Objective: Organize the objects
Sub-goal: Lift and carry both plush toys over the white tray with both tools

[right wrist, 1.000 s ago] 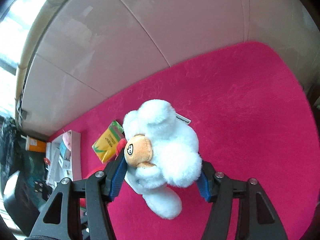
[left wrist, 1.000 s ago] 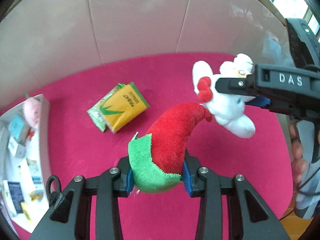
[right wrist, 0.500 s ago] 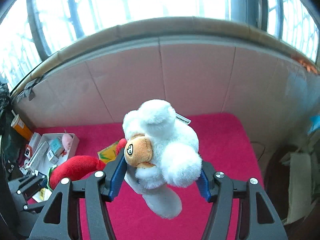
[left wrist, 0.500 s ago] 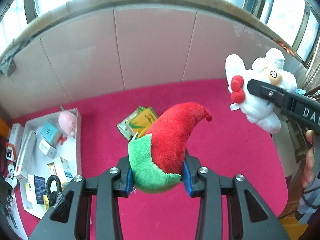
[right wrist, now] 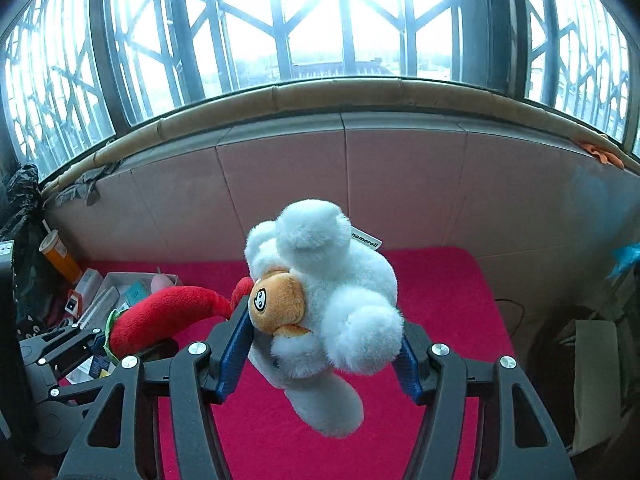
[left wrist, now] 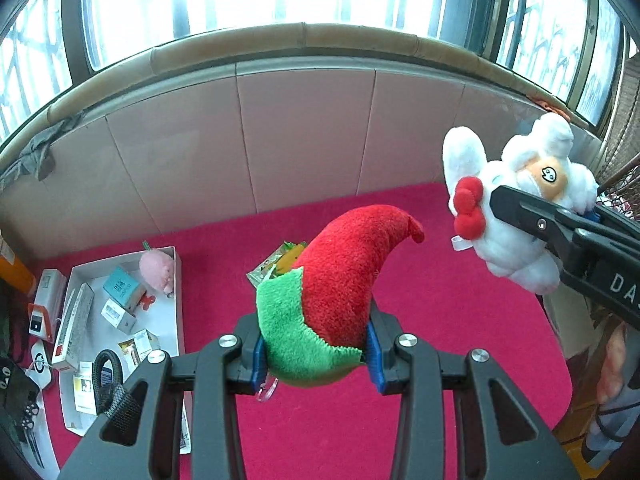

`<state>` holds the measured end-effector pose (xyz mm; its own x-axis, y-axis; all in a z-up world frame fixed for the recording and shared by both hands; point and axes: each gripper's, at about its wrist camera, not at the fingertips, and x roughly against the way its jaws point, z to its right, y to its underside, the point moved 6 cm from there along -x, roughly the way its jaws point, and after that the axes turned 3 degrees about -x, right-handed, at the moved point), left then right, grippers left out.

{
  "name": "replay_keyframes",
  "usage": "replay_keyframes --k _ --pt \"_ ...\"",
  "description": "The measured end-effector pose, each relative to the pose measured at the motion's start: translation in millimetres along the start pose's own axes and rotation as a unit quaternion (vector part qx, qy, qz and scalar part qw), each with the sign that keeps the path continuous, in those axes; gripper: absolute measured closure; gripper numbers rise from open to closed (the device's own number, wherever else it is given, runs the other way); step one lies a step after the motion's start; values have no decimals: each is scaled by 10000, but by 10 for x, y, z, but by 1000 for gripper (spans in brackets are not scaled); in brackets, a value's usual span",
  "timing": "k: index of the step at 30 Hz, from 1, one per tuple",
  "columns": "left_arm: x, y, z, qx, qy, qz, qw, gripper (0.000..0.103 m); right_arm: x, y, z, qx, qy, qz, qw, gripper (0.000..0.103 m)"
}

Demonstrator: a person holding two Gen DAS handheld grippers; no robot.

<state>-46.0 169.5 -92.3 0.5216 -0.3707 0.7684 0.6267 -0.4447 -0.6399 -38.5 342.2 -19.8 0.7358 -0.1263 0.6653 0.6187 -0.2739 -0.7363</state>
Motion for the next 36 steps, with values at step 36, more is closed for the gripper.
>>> replay_keyframes --k 36 --pt "546 586 -1306 1118 -831 119 9902 65 -62 215 -1342 729 -825 -210 9937 36"
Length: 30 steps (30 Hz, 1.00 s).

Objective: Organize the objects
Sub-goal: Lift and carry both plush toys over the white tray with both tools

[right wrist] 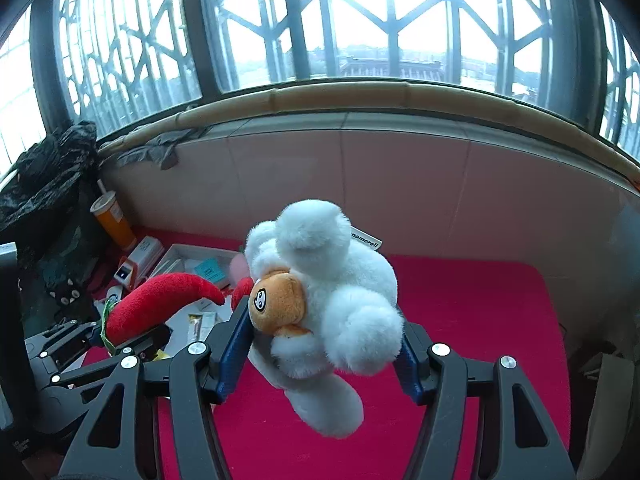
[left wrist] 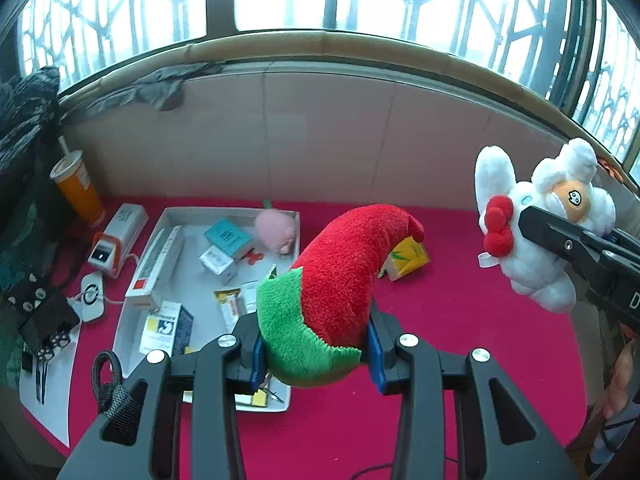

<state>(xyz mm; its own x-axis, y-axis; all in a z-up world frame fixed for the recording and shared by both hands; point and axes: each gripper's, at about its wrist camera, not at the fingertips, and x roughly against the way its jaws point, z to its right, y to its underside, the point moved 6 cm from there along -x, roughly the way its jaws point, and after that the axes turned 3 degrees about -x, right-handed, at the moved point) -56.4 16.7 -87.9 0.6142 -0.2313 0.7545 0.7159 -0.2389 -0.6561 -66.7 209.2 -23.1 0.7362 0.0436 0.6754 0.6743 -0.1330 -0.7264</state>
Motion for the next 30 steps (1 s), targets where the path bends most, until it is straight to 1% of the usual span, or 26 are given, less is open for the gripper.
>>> replay_keyframes --k 4,13,24,30 --pt "18 57 -165 162 -54 -42 9998 65 -39 5 -132 86 -96 -46 9999 36" --pt "86 76 -438 360 -210 45 9991 65 -101 -45 -447 367 -274 -56 9989 36" --pt "86 59 -674 501 -287 88 9983 65 -217 -85 -638 492 -337 -135 9981 36" --pt "25 96 -838 654 -334 29 9973 65 -323 -92 -773 604 -361 -206 9973 36"
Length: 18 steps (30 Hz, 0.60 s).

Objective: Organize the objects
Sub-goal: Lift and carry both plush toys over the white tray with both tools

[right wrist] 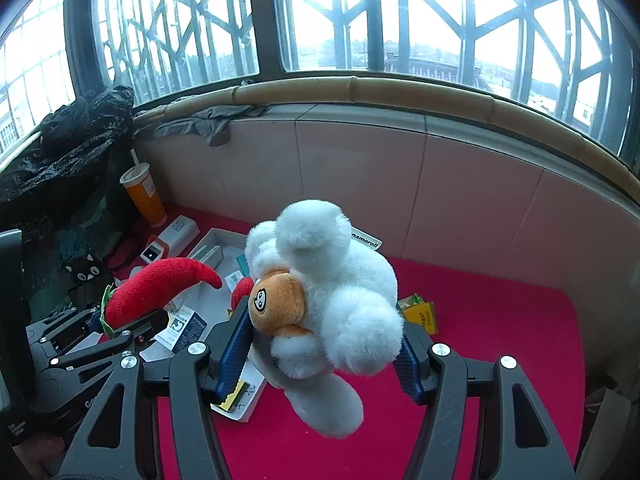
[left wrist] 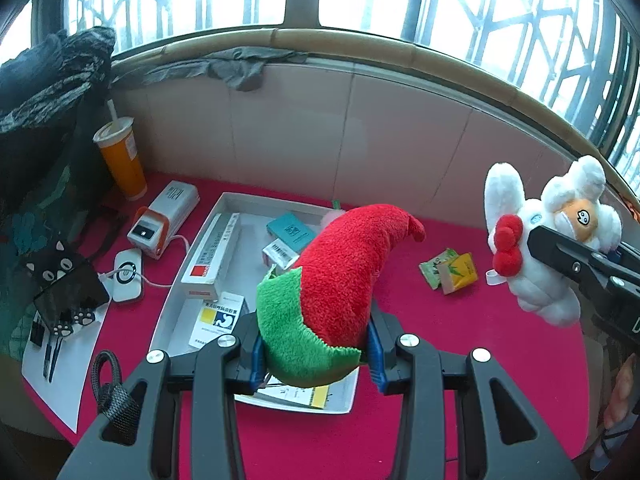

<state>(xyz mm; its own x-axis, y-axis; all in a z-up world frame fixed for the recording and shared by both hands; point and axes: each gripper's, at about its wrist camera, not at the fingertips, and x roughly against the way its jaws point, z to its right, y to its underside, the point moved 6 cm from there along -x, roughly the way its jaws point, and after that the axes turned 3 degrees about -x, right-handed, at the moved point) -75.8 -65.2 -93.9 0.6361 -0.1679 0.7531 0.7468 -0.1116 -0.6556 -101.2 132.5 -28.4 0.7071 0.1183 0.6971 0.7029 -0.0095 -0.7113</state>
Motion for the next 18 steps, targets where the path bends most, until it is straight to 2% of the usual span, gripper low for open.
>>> replay_keyframes --k 18 --pt "-186 3 -555 378 -209 -101 9990 64 -388 -140 -441 272 -149 -207 9993 36"
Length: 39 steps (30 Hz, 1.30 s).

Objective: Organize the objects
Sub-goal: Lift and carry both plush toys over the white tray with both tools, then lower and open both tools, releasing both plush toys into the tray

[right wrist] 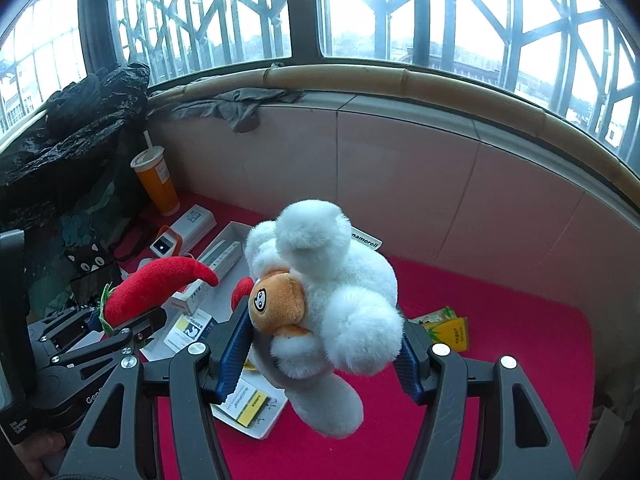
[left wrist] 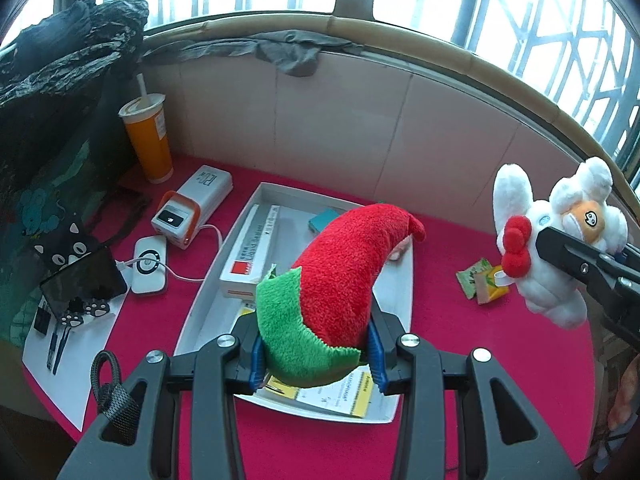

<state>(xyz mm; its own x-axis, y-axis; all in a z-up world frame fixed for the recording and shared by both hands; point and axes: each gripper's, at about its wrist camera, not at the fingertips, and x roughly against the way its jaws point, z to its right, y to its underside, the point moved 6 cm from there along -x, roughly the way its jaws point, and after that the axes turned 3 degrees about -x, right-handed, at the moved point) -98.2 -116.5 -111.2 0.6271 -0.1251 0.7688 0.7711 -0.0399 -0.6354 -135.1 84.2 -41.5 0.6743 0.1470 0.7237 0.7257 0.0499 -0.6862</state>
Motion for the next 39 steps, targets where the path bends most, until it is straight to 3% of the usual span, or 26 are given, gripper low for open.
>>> replay_keyframes --k 13,21,28,39 --pt "-348 -24 -249 130 39 -245 9996 64 -408 -226 -355 127 -79 -225 9996 36" --pt "-622 -130 -415 99 -9 -380 9992 63 -827 -307 -457 158 -64 -561 9983 36" --pt "-829 -179 -359 8 208 -586 9981 62 -1217 -280 -458 48 -6 -925 9957 36" --pt "-947 -50 -364 -151 -93 -807 9966 56 -1481 -189 -580 137 -71 -1190 9928 35"
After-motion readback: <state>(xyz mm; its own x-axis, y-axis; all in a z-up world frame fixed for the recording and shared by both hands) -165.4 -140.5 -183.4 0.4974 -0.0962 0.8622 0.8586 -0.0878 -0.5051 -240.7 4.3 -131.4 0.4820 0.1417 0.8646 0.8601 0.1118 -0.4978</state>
